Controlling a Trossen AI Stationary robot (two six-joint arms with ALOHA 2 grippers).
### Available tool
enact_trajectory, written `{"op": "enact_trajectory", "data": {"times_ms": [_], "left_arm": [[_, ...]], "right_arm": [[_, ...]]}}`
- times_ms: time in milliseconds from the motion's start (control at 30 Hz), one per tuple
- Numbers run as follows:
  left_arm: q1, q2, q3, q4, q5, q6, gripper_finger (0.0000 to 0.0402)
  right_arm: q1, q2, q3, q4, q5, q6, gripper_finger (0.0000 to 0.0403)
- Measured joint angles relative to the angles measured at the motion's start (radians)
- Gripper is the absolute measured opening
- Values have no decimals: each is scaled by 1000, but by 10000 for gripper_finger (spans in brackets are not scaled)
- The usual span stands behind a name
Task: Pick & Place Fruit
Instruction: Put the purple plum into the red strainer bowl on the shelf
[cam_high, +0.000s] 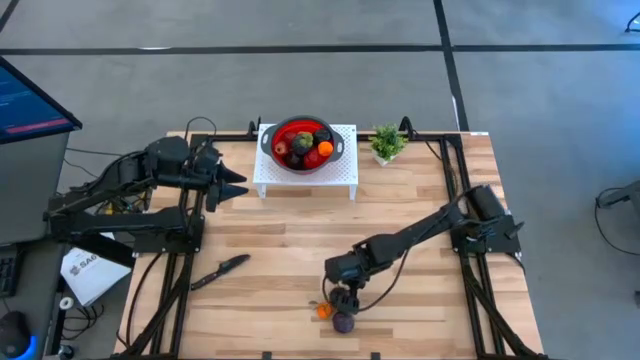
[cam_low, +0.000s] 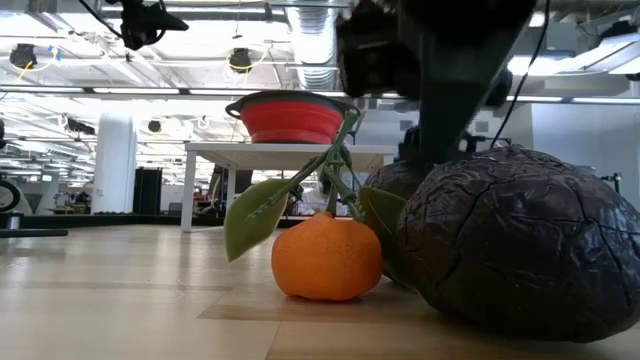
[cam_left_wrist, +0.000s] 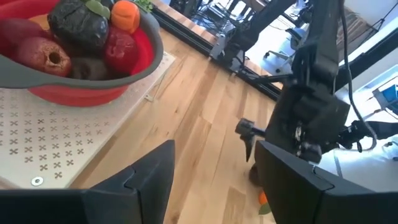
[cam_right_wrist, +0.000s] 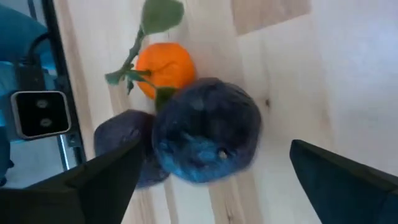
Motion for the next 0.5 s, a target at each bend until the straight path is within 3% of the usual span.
{"op": "enact_trajectory", "data": {"times_ms": [267, 500], "left_arm": [[0, 2, 0, -1, 0, -3, 213], [0, 1, 0, 0, 0, -4, 213]], "right_arm": [[-1, 78, 44, -3, 2, 12, 356], [-11, 68, 48, -18, 48, 64, 287]]}}
